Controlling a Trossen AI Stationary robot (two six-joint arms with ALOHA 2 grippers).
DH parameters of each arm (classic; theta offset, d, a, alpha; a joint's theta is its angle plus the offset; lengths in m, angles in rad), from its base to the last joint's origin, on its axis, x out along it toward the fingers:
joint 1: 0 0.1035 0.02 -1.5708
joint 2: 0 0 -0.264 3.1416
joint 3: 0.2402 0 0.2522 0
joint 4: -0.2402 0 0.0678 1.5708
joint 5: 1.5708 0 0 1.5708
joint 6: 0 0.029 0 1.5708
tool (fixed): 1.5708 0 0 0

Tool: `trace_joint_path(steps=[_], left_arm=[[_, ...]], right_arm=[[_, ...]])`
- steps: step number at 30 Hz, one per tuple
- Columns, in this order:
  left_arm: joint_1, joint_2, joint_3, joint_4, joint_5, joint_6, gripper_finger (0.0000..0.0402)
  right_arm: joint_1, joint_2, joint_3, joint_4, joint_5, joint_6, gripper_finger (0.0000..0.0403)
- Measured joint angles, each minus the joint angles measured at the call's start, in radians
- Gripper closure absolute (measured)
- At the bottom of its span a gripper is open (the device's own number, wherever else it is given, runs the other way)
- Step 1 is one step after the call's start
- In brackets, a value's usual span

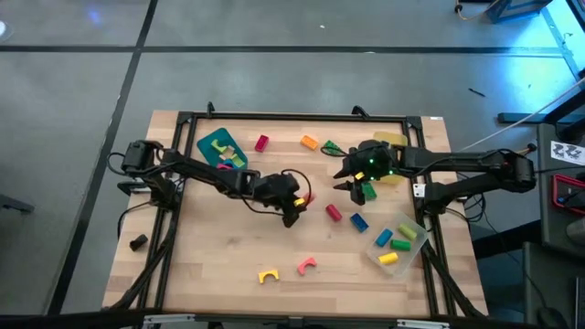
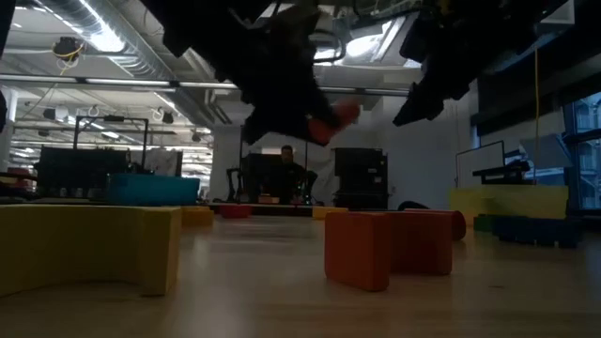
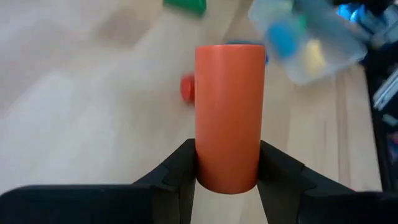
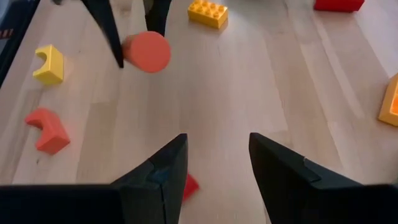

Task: Sort blocks by size
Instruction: Put the orange cylindrical block into the transparent bin

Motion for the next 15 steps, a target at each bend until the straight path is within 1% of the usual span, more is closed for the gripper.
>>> trace_joint_path(steps=[3,7,12,15], left_arm=[[0.013,0.000,0.000,0.063,-0.030,0.057,0.0280],[0.025,0.000,0.000,0.105,-0.096,0.132,0.0279],[0.023,0.000,0.000,0.159,-0.194,0.239,0.0281],[0.021,0.000,-0.001,0.209,-0.222,0.286,0.0279]], right_arm=[[0.000,0.041,0.000,0.072,0.000,0.047,0.0230],[0.000,0.088,0.000,0.199,0.002,0.057,0.0230],[-0.001,0.097,-0.001,0.330,-0.044,0.055,0.0230],[-0.001,0.096,-0.001,0.375,-0.080,0.053,0.0230]])
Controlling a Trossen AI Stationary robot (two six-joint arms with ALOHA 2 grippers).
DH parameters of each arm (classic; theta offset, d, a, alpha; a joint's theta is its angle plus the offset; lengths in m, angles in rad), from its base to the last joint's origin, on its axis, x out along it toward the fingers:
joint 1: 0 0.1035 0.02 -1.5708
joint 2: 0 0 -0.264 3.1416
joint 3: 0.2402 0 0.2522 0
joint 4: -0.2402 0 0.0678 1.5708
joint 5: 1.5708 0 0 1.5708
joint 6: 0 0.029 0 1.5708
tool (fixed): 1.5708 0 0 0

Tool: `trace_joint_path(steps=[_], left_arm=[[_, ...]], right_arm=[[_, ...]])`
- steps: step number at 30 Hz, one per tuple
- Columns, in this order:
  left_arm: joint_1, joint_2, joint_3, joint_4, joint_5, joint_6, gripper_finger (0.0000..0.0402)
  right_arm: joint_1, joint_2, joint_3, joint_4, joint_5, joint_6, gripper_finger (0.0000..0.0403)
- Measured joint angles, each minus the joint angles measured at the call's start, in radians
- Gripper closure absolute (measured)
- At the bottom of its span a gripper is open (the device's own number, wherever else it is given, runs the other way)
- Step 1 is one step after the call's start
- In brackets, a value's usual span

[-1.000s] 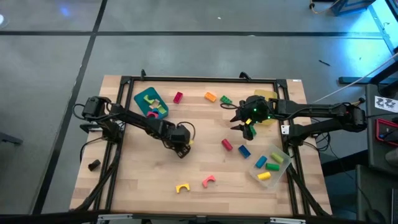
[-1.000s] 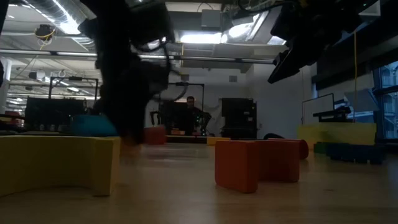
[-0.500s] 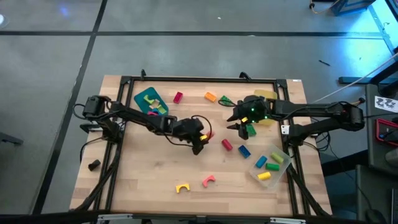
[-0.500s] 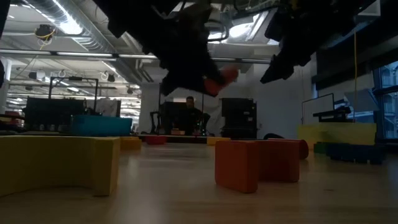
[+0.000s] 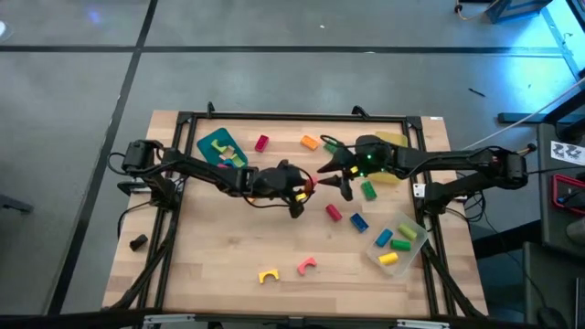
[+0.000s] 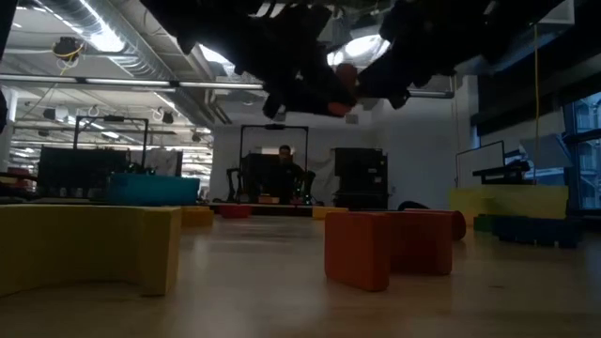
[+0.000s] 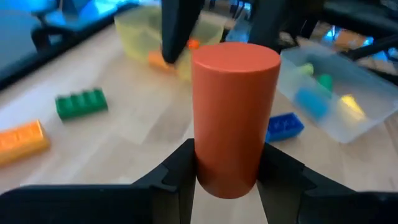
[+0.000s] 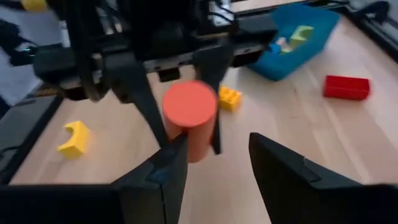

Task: Sort blocks by size
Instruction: Put the orange cylindrical block into the transparent bin

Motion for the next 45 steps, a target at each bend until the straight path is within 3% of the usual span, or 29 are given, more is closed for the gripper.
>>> trace_joint_path(steps=[10,27,34,45], left_arm=[[-0.011,0.000,0.000,0.133,-0.013,0.126,0.0282],[-0.011,0.000,0.000,0.185,-0.012,0.158,0.0276],[-0.011,0.000,0.001,0.173,-0.005,0.153,0.0274],[-0.010,0.000,0.004,0.161,0.061,0.117,0.0274]], right_arm=[[0.001,0.001,0.000,0.006,-0.068,-0.007,0.0230],[0.001,0.065,0.001,0.249,-0.124,-0.006,0.0230],[0.001,0.066,0.001,0.268,-0.147,-0.038,0.0270],[0.001,0.029,0.001,0.187,-0.152,-0.034,0.0270]])
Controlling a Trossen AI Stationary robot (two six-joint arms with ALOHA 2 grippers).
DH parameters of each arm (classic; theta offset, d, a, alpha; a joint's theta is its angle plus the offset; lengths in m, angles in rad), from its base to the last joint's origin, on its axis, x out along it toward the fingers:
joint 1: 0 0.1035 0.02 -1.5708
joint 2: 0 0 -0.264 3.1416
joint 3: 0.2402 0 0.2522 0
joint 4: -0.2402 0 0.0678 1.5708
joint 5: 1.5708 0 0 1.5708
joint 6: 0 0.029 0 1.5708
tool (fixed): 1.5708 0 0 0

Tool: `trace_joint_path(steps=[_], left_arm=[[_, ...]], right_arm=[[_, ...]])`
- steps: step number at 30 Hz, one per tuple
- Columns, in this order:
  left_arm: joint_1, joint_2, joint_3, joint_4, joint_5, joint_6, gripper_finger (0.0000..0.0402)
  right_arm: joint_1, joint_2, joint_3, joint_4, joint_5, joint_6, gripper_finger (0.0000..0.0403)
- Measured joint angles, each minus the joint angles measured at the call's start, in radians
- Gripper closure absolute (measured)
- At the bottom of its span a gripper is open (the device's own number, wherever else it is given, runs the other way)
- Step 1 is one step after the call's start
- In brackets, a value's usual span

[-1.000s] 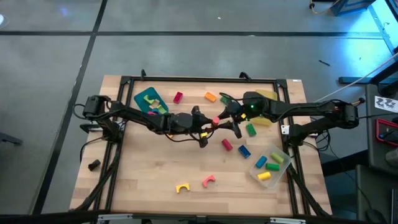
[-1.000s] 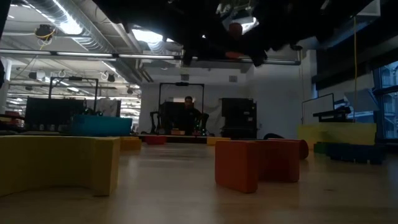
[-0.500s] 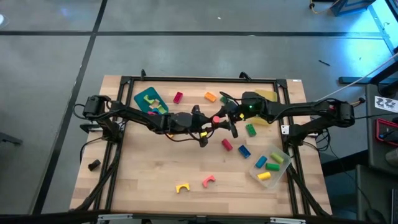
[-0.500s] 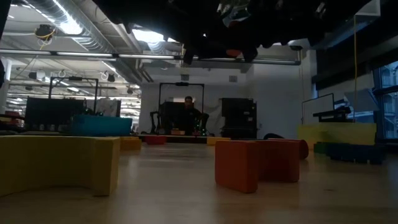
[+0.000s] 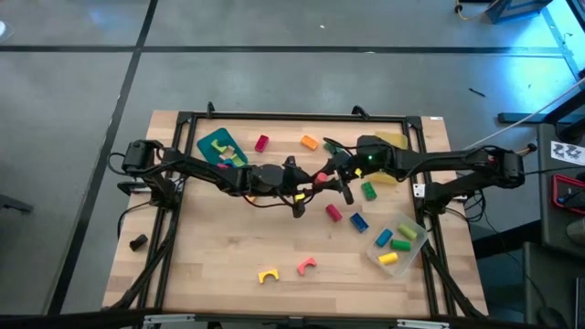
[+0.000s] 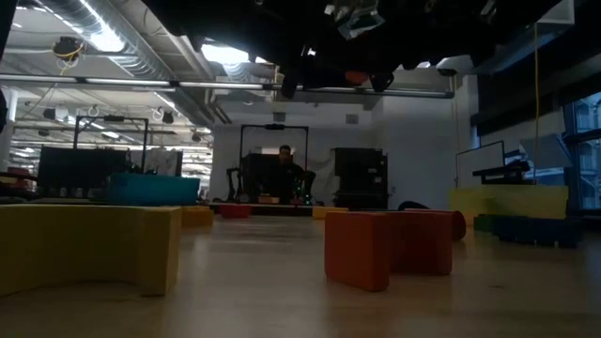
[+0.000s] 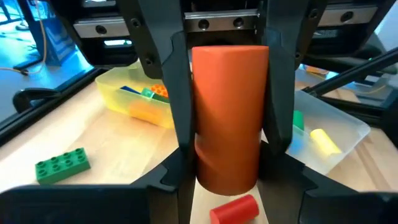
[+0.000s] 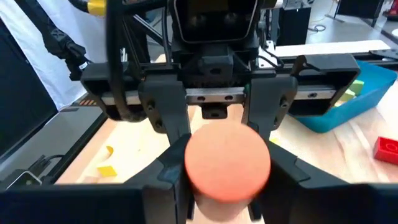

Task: Sort blocks by size
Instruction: Put the orange cylindrical block into the transparent bin

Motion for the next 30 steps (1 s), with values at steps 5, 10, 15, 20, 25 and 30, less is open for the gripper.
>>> trace_joint_path(steps=[5,10,15,20,25,30], left_arm=[[0.000,-0.001,0.002,0.000,0.008,-0.013,0.0274],[0.000,-0.002,0.003,0.000,0.007,-0.018,0.0274],[0.000,-0.002,0.003,0.012,0.007,-0.015,0.0274],[0.000,0.000,-0.004,0.059,0.007,0.047,0.0274],[-0.001,0.002,-0.007,0.078,0.005,0.060,0.0274],[-0.004,0.002,-0.004,0.048,0.006,0.026,0.0274]], right_arm=[[0.000,-0.041,0.000,-0.038,0.005,-0.011,0.0270],[0.000,-0.090,0.000,-0.120,0.048,-0.022,0.0271],[0.001,-0.140,0.000,-0.195,0.068,-0.023,0.0274],[0.000,-0.144,0.000,-0.206,0.066,-0.025,0.0274],[0.000,-0.124,0.000,-0.205,0.061,-0.026,0.0274],[0.000,-0.130,0.000,-0.213,0.067,-0.025,0.0274]])
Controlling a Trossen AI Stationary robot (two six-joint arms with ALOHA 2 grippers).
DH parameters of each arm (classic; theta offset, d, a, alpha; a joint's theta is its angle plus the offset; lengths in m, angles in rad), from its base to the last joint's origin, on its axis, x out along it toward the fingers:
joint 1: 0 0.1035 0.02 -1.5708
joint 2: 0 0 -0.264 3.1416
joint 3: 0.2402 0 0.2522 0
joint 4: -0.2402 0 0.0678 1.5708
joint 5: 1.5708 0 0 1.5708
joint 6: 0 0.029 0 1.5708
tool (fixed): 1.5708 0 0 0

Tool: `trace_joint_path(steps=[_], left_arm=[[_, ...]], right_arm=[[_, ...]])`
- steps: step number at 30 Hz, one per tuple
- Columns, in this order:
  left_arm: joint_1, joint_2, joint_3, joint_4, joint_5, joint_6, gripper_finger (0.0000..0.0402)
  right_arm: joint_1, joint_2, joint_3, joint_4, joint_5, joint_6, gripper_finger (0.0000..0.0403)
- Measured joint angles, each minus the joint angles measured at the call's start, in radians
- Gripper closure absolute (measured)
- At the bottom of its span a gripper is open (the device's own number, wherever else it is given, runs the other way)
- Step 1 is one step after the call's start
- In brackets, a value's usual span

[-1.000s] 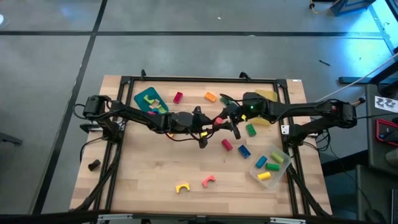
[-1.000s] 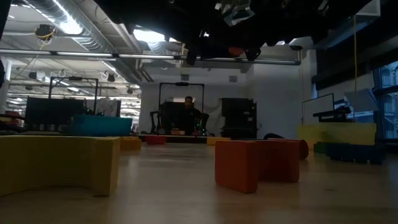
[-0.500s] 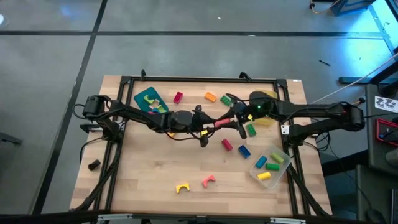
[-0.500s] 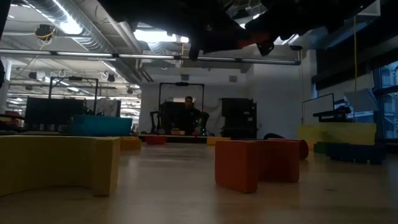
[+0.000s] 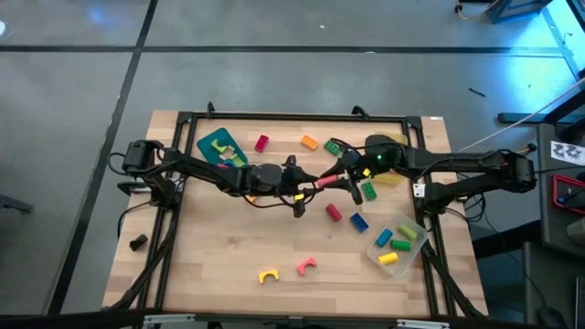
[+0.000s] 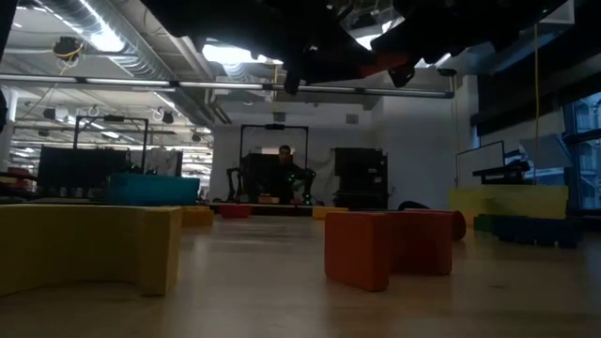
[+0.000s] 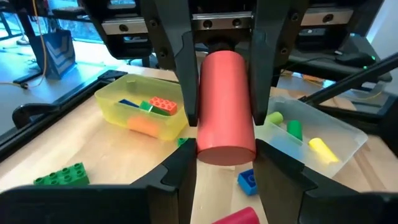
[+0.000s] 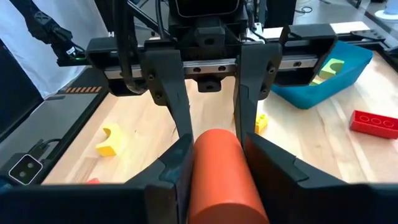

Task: Sort blocks by size
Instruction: Put the orange cylindrical block into the transparent bin

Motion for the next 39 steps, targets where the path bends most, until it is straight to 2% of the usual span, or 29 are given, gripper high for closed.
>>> trace_joint_path(steps=[7,11,14,20,23,28,34,39], left_arm=[[-0.019,0.003,-0.006,-0.078,0.009,-0.013,0.0275],[-0.026,-0.005,-0.001,-0.074,0.004,0.006,0.0275],[-0.029,-0.002,-0.002,-0.129,0.002,0.005,0.0275],[-0.031,-0.009,-0.001,-0.257,0.002,-0.021,0.0275],[-0.030,-0.009,-0.001,-0.314,0.001,-0.054,0.0275],[-0.030,-0.009,-0.001,-0.398,0.000,-0.085,0.0274],[-0.030,-0.009,-0.001,-0.443,0.000,-0.099,0.0274],[-0.029,-0.009,-0.001,-0.469,0.000,-0.108,0.0274]], right_arm=[[-0.003,-0.061,0.000,-0.056,0.014,-0.034,0.0274],[-0.002,-0.085,-0.001,-0.167,0.057,-0.047,0.0274],[-0.002,-0.115,0.000,-0.247,0.064,-0.046,0.0274],[0.034,-0.178,-0.001,-0.427,-0.069,0.094,0.0274],[0.088,-0.201,-0.001,-0.549,-0.141,0.169,0.0274],[0.240,-0.207,-0.001,-0.737,-0.155,0.274,0.0274],[0.443,-0.205,-0.001,-0.918,-0.082,0.373,0.0274],[0.569,-0.200,-0.001,-0.961,-0.005,0.470,0.0263]])
